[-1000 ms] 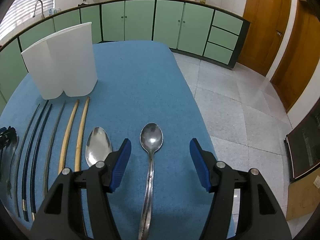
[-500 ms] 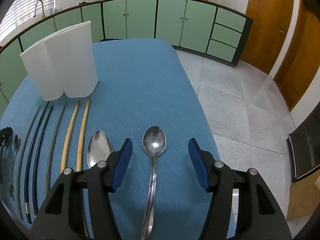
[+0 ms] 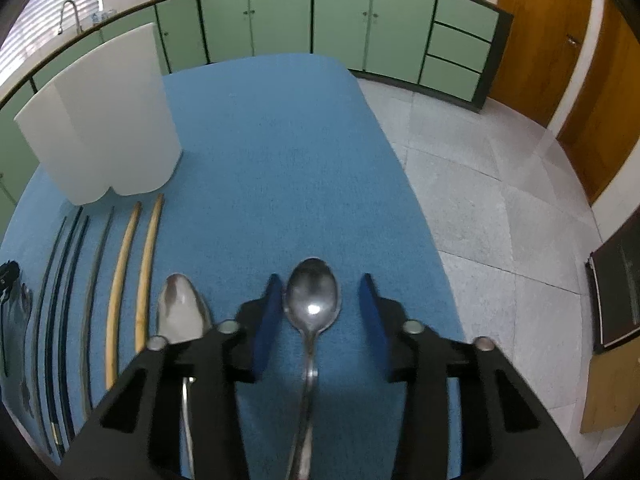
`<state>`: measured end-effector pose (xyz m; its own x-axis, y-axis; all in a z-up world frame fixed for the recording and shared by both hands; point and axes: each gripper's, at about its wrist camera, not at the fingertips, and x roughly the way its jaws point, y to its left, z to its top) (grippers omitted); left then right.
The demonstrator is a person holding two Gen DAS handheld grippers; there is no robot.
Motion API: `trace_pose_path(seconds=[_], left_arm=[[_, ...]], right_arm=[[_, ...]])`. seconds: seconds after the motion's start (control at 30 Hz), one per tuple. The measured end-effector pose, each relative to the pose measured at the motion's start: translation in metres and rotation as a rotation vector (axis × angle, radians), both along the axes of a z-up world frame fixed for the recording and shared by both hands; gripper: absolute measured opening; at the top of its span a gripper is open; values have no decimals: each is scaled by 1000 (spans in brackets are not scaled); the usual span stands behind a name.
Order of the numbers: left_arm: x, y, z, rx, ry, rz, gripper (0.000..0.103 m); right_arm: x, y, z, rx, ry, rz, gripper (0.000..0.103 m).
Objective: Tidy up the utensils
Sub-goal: 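Grasp the black plastic spoon with the left tool while the right tool grasps a large silver spoon, then carry the black spoon into the white holder with the left tool while the right drops the silver spoon in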
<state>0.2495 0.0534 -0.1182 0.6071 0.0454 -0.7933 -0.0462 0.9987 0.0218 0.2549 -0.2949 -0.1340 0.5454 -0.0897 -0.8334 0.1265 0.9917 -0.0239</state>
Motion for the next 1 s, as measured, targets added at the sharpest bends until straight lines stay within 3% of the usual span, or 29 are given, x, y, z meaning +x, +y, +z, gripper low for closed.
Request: trace_pose_path(seconds=[0.2, 0.33, 0.67, 1.0], left_arm=[[-12, 0, 9, 2, -40, -3, 34], [-24, 0, 23, -13, -86, -1, 34], [-52, 4, 75, -83, -306, -5, 34], [-45, 9, 104, -143, -403, 2, 34]], right_arm=[[-11, 5, 9, 27, -36, 32, 27], [-27, 13, 27, 33, -110, 70, 27], [-50, 21, 88, 51, -348, 119, 27], [-39, 19, 117, 84, -416, 157, 27]])
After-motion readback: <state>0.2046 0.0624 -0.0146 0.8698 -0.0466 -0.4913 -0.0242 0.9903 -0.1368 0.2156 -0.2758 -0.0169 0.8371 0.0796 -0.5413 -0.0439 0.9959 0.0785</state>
